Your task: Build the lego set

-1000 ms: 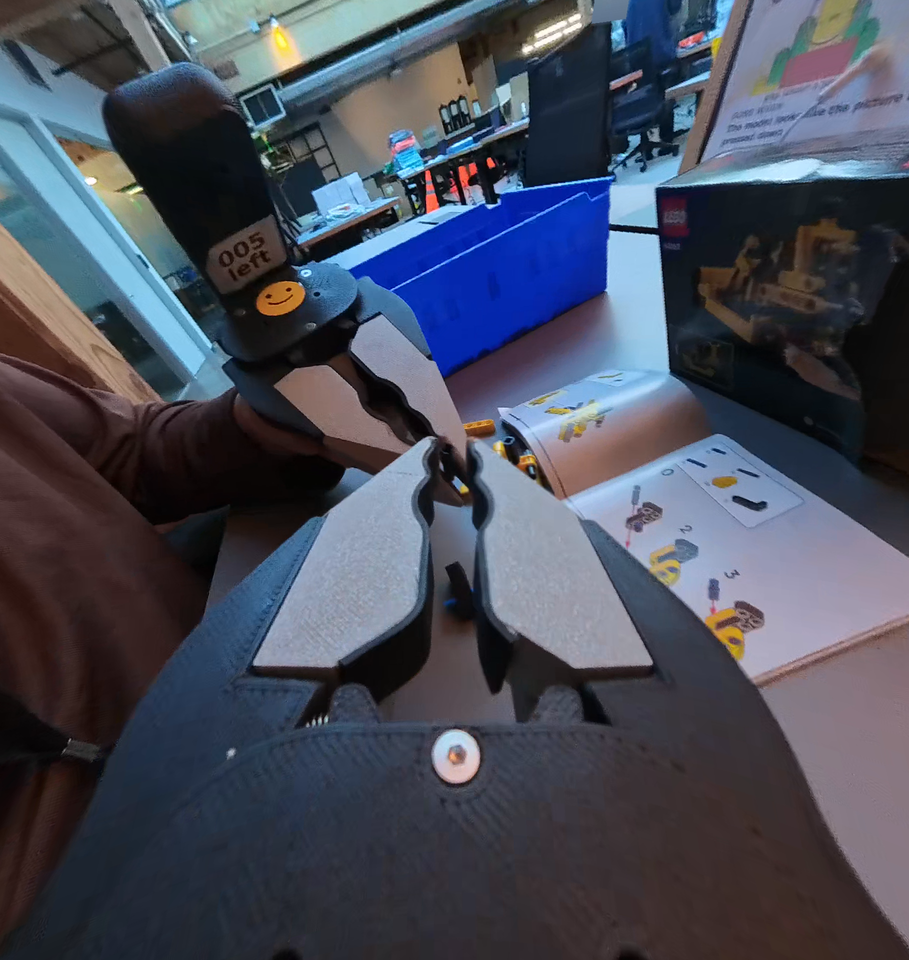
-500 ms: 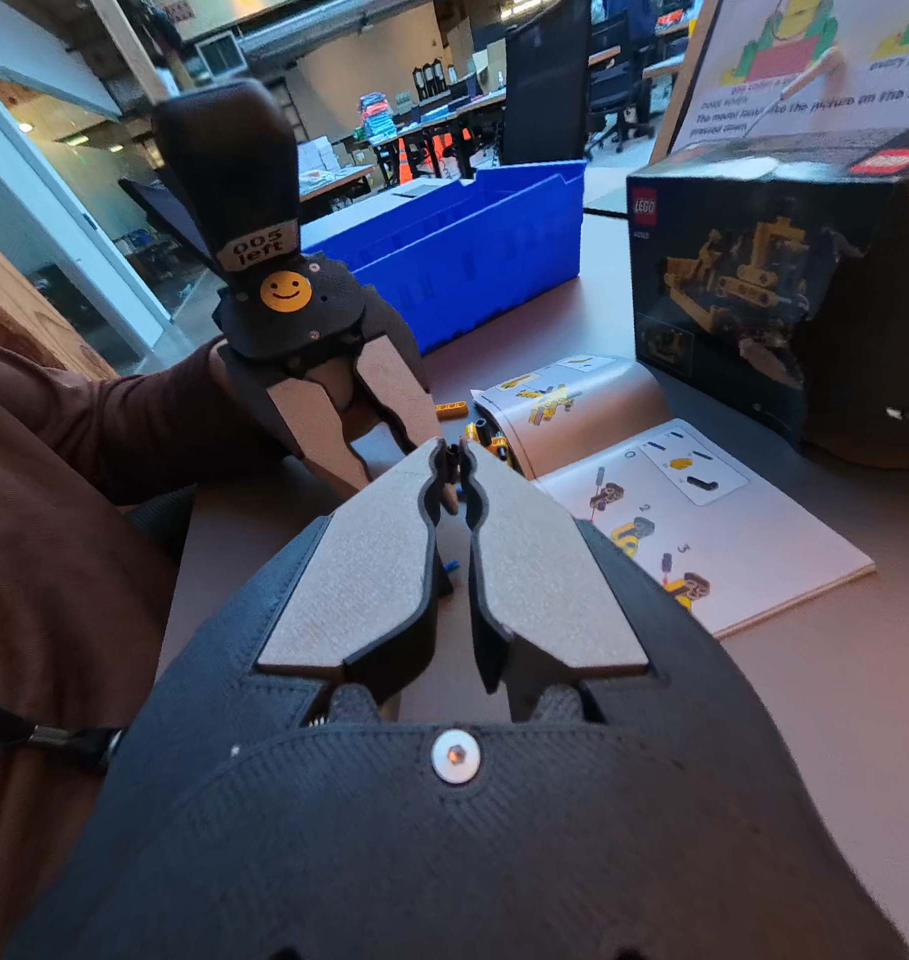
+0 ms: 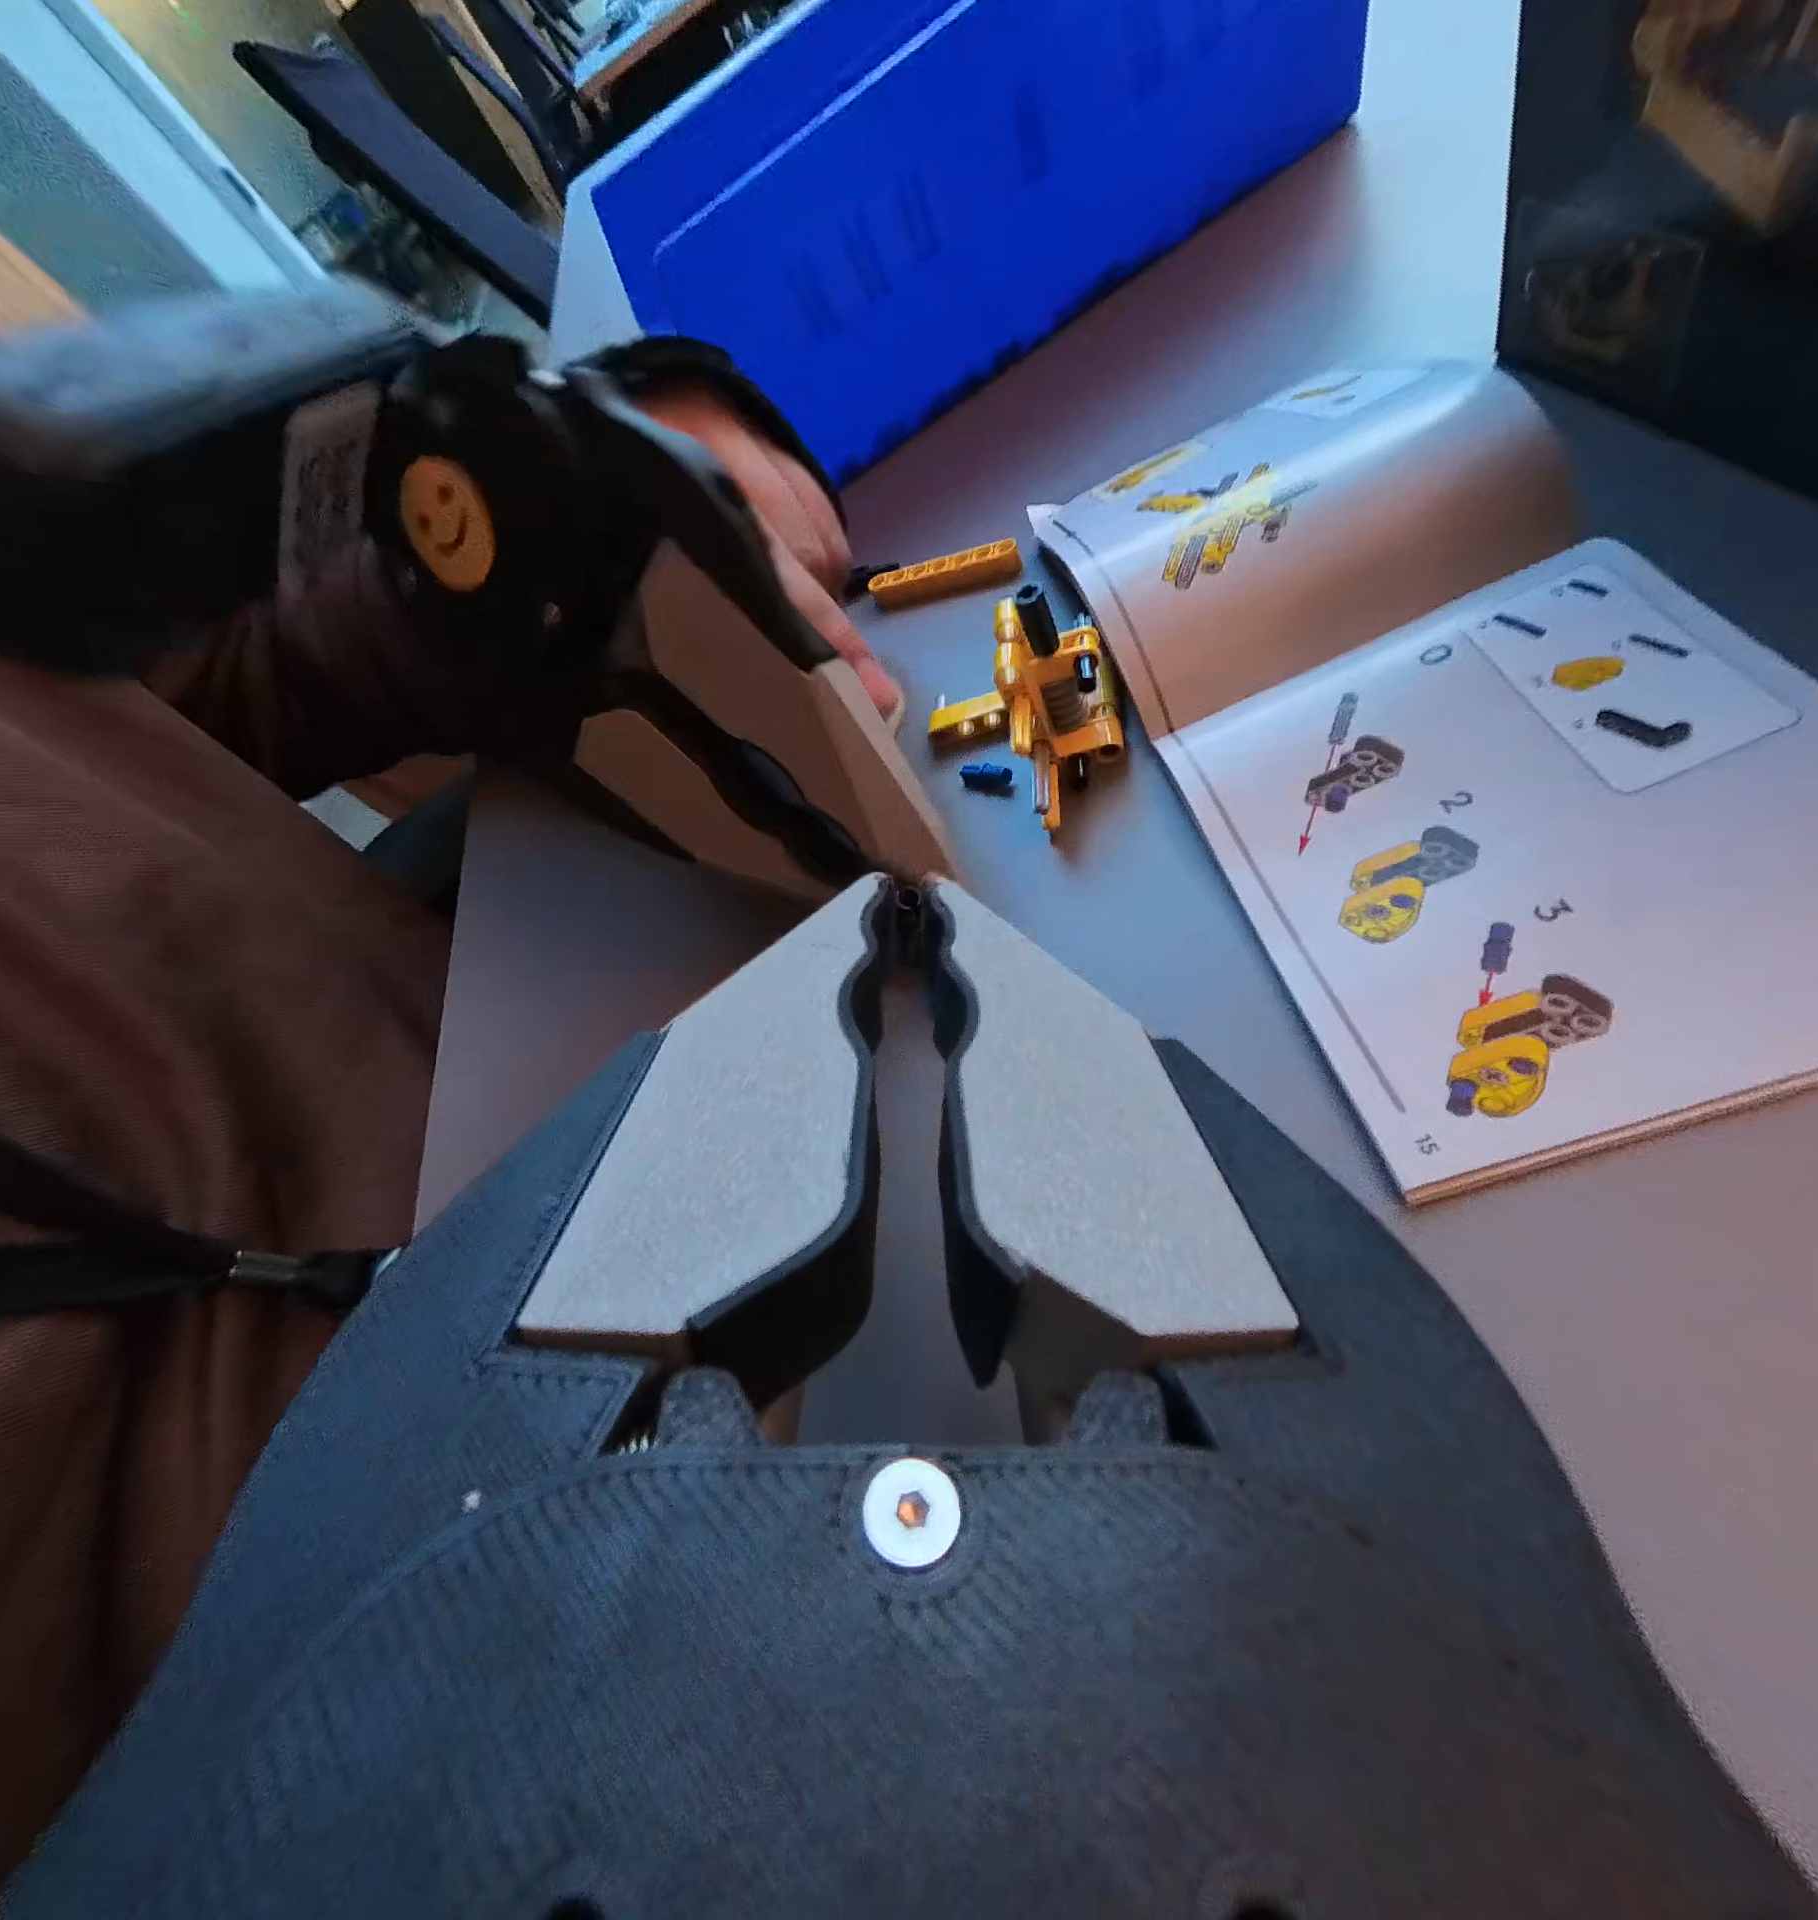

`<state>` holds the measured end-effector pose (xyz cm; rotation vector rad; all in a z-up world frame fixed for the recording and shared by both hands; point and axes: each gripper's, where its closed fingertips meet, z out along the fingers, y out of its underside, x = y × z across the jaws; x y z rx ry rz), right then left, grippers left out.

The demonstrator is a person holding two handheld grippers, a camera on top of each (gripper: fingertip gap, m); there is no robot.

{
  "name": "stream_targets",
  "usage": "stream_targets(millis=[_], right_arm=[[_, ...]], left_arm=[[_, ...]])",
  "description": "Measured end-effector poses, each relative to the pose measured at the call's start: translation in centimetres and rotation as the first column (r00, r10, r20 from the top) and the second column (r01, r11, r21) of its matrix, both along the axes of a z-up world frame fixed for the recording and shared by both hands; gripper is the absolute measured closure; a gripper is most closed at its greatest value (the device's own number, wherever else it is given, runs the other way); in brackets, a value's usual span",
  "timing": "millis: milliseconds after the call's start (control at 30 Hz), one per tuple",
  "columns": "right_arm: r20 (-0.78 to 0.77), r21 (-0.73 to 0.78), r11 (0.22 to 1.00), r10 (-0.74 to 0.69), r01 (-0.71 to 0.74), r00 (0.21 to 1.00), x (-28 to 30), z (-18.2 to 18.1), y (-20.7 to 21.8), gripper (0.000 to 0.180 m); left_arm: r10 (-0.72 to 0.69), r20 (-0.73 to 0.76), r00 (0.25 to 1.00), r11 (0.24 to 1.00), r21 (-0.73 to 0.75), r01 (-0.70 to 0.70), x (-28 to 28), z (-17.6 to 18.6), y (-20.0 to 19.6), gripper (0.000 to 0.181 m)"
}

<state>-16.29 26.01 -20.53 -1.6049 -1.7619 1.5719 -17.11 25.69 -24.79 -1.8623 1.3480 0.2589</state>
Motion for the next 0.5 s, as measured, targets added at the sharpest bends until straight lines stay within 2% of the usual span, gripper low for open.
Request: stream_targets(millis=[33, 67, 133, 233, 333, 500], right_arm=[[0.015, -0.007, 1.000, 0.000, 0.000, 1.000, 0.0, -0.2, 0.0, 0.179], [0.026, -0.010, 1.000, -0.005, 0.005, 1.000, 0.1, -0.3, 0.1, 0.178], [0.040, -0.007, 1.000, -0.023, 0.023, 0.999, -0.1, -0.6, 0.3, 0.179], [0.068, 0.018, 0.999, -0.045, 0.044, 0.997, -0.4, -1.1, 0.6, 0.179], [0.066, 0.042, 0.997, -0.065, 0.062, 0.996, -0.8, -1.1, 0.3, 0.179], [0.035, 0.082, 0.993, -0.092, 0.089, 0.995, -1.1, -0.9, -0.3, 0.179]], left_arm=[[-0.015, -0.169, 0.985, 0.994, 0.108, 0.034, -0.9, 0.0, 0.5, 0.175], [-0.024, -0.317, 0.948, 0.979, 0.183, 0.086, -1.5, 0.0, 0.8, 0.176], [-0.065, -0.474, 0.878, 0.943, 0.259, 0.209, -1.4, 0.0, 0.8, 0.176], [-0.104, -0.509, 0.854, 0.915, 0.287, 0.283, -0.7, 0.1, 0.5, 0.175], [-0.058, -0.567, 0.822, 0.907, 0.315, 0.281, -1.4, 0.4, 0.9, 0.176], [-0.045, -0.570, 0.820, 0.912, 0.311, 0.266, -1.5, 0.4, 0.9, 0.176]])
